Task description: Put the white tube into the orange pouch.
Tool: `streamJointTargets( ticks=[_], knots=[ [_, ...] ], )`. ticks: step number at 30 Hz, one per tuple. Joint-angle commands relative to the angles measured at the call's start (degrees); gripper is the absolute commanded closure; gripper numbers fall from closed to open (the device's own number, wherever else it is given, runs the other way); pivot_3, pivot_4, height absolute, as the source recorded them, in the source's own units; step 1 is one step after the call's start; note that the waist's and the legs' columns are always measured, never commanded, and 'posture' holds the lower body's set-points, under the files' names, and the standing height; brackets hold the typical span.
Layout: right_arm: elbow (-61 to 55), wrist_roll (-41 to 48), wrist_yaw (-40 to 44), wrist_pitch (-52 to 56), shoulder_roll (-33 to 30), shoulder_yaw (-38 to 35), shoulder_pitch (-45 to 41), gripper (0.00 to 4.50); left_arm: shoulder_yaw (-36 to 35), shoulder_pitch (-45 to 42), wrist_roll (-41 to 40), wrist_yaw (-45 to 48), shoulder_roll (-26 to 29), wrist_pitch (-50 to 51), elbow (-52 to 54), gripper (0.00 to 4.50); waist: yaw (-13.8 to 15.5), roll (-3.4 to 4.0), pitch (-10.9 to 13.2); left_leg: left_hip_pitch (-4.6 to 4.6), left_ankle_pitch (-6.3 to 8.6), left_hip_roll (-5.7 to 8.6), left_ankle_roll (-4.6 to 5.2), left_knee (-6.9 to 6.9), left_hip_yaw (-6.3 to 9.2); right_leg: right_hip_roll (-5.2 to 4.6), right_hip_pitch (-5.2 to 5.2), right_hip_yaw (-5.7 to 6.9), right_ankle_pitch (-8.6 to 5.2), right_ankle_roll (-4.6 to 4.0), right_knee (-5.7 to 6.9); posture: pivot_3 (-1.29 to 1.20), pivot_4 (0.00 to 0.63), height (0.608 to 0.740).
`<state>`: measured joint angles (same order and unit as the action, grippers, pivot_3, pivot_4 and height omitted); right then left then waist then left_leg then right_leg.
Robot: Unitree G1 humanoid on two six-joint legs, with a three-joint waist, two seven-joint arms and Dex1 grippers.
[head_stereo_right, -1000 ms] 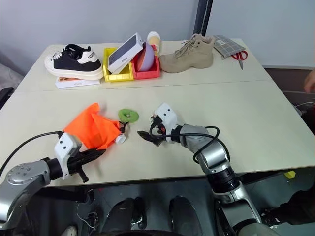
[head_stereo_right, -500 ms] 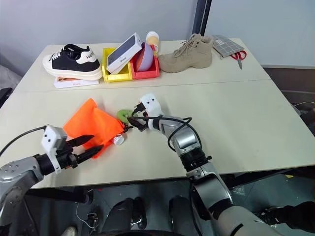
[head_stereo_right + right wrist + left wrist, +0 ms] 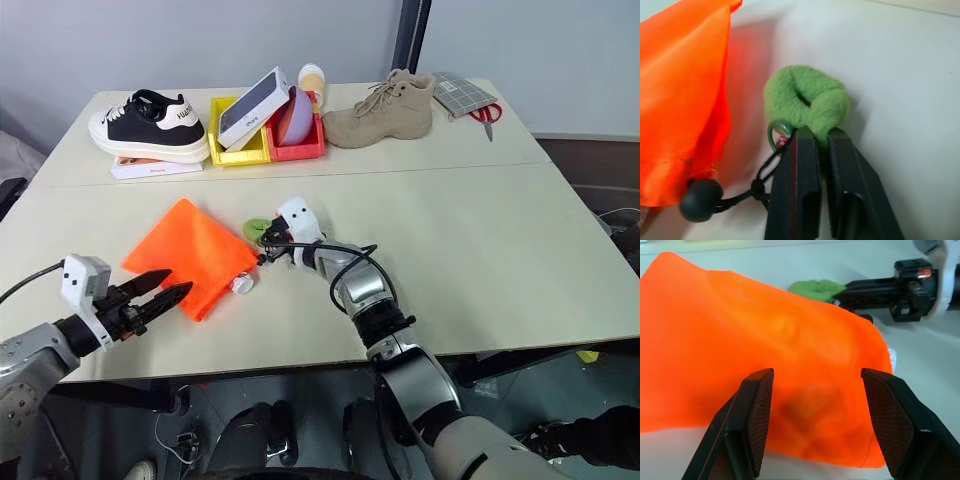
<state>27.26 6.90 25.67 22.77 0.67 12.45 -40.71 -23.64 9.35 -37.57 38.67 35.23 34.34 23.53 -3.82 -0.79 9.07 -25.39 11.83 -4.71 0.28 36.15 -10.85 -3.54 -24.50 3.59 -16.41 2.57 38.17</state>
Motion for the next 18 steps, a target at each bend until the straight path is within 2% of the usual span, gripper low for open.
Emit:
streamJointTargets(
  ticks=[1,8,14,17,18],
  knots=[
    [-7.8,-0.2,-0.8,-1.5,-2.3,-2.4,2.2,4.46,-0.8,-2.8,-1.4,-1.4,-0.9,-1.1,0.3,1.5,0.0,-0.01,0.0,0.0,0.0,0.0,0.0,0.01,0.0,0.0,0.0,0.0,0.0,0.0,0.0,0.0,0.15,0.74],
    [-27.4,4.1,-0.7,4.2,-9.0,-8.5,10.1,4.46,1.5,-9.6,-2.2,-2.8,-2.5,0.0,-1.9,1.5,-0.2,-0.01,0.0,0.01,-0.01,0.01,0.01,-0.02,0.01,0.0,0.01,0.0,0.0,0.01,0.0,0.0,0.15,0.74],
    [-38.5,7.7,-0.5,9.6,-12.5,-12.1,13.6,4.46,5.9,-15.5,-3.6,-0.2,-2.9,1.3,-5.8,1.5,0.0,-0.03,0.0,0.03,-0.1,-0.01,0.1,-0.02,0.03,0.07,0.01,0.0,0.0,0.02,0.04,0.0,0.15,0.74],
    [-41.5,8.8,-0.3,10.9,-13.3,-12.2,14.0,4.5,9.1,-20.0,-2.9,2.1,-3.2,1.1,-9.1,0.21,0.4,-0.03,0.0,0.02,-0.11,0.02,0.11,0.0,0.03,0.06,0.02,0.0,0.0,0.02,0.03,0.0,0.15,0.74],
    [-42.4,9.2,-0.2,11.2,-13.6,-12.2,14.0,4.5,10.4,-22.2,-2.4,2.9,-3.4,0.9,-11.0,0.08,0.7,-0.04,0.0,0.03,-0.11,0.02,0.11,0.02,0.03,0.07,0.04,0.02,0.0,0.02,0.03,0.0,0.15,0.74]
  ],
)
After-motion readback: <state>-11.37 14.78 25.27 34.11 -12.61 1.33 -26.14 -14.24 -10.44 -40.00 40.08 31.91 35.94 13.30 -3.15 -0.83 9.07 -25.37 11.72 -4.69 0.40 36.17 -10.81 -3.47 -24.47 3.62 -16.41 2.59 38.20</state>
